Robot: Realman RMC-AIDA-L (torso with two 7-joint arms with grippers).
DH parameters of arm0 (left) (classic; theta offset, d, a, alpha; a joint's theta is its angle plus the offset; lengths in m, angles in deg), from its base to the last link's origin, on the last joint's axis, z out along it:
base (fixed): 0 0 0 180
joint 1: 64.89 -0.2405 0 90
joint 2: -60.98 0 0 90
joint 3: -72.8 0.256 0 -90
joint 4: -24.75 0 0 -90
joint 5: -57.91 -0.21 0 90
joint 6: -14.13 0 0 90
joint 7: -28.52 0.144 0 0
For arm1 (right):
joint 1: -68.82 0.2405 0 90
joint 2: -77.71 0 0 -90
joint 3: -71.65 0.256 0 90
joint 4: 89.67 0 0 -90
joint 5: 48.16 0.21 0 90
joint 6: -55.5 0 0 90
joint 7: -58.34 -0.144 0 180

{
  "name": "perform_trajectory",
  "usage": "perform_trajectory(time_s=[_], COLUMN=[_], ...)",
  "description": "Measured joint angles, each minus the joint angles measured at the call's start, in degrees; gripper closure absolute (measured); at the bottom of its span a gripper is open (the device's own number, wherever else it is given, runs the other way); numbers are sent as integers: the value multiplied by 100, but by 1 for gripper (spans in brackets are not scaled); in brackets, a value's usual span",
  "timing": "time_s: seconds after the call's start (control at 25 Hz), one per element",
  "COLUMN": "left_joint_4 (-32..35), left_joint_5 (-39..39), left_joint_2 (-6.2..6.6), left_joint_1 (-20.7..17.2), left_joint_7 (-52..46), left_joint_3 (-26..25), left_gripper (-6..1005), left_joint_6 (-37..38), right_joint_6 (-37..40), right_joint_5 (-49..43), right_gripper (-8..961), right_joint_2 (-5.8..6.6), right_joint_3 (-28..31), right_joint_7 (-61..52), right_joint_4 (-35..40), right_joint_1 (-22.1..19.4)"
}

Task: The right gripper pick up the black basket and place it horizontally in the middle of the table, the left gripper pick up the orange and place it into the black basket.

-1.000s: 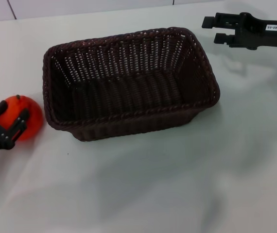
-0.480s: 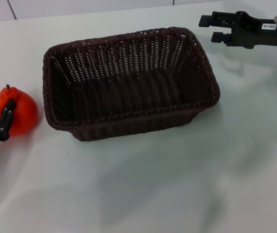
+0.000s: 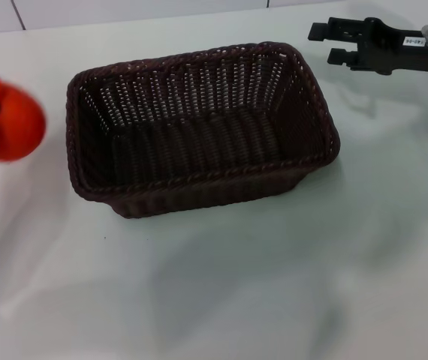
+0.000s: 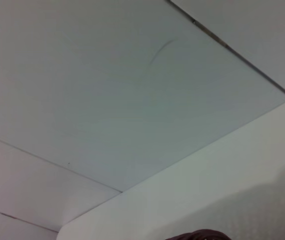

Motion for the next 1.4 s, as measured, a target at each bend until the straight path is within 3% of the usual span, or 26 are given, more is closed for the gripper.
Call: perform_trajectory(time_s=[0.24, 0.44, 0.68, 0.84, 0.92, 1.04, 1.12, 1.16, 1.28, 1.4], left_joint_4=[128, 277, 267, 243, 232, 190, 174, 163, 212, 538], left_joint_5=[-18, -91, -78, 12, 63, 296, 370, 583, 712, 1085], left_joint_2=[-49, -30, -66, -75, -75, -67, -68, -71, -72, -77], left_joint_1=[488, 1178, 1355, 1285, 1248, 1052, 978, 766, 623, 270], left_joint_7=[-143, -630, -938, -942, -946, -917, -911, -858, -752, -438], left_joint_3=[107, 1014, 1359, 1331, 1317, 1125, 997, 512, 173, -605], left_gripper=[882, 916, 816, 750, 663, 533, 374, 295, 228, 162], left_joint_6=[-618, -270, 237, 147, 71, -482, -669, -1165, -1471, -2215], right_joint_6=[76, 86, 87, 85, 90, 113, 191, 259, 617, 995], right_joint_5=[1, 1, 1, 11, 145, 700, 1192, 1434, 2295, 3020], right_gripper=[118, 119, 118, 120, 121, 123, 124, 124, 124, 124], right_joint_2=[-51, -94, -145, -154, -158, -207, -274, -312, -473, -587], right_joint_3=[-58, -67, -61, -18, -12, -8, -6, -5, 3, 11], right_joint_7=[133, 241, 346, 449, 593, 1202, 1759, 2026, 3114, 4115], right_joint_4=[-3, -9, -20, -26, -36, -60, -64, -63, -71, -120], right_joint_1=[94, 98, 58, 47, 44, -4, -66, -94, -232, -329])
